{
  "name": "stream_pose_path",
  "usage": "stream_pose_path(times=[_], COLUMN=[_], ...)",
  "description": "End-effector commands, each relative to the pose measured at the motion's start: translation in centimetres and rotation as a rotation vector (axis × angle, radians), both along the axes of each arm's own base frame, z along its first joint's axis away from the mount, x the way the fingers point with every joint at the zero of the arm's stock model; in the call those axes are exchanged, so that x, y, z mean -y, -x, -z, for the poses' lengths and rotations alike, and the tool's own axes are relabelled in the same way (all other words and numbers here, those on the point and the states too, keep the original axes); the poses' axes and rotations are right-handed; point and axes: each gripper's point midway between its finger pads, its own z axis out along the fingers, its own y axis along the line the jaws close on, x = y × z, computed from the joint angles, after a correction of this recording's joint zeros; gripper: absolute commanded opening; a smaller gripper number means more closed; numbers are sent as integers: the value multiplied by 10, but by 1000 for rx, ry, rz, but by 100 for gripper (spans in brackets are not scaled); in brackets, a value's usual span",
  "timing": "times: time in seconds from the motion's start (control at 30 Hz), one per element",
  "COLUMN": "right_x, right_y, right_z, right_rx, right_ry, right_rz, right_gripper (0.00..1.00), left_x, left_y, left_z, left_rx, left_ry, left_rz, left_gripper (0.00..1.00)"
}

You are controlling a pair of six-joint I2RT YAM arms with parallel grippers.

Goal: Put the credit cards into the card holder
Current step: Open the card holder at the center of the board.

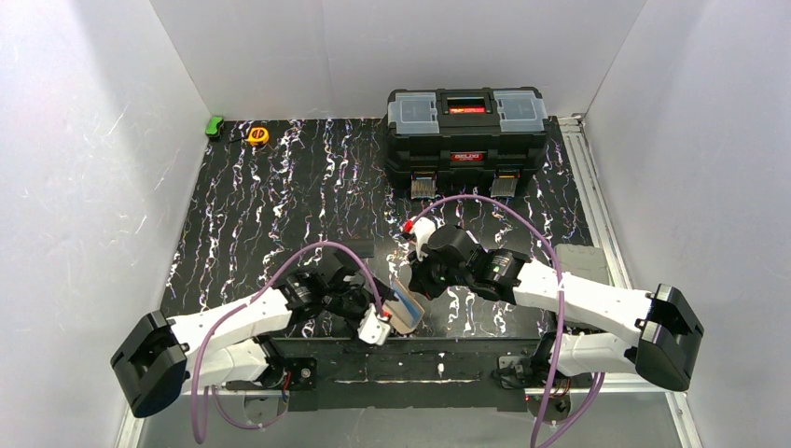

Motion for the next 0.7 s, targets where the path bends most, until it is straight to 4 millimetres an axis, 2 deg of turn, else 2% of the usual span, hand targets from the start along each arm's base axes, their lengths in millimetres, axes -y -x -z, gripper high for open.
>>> stream_pose_path(times=[0.0,0.17,0.47,0.67], right_x=[-7,-10,-14,-17], right_y=[-7,-7,-4,-3], right_z=[-28,-31,-28,-28], right_rx=[38,34,14,6], right_ry=[-70,-83,-91,-99], right_rz=[22,21,7,2], right_gripper=[1,1,1,1], left_x=[14,12,18,19], left_y=[12,17,5,8], left_z=[-17,2,16,20], left_rx=[-17,20,89,86], left_ry=[41,-7,-12,-23], left_rz=[63,115,94,113], left_gripper=[79,79,79,79])
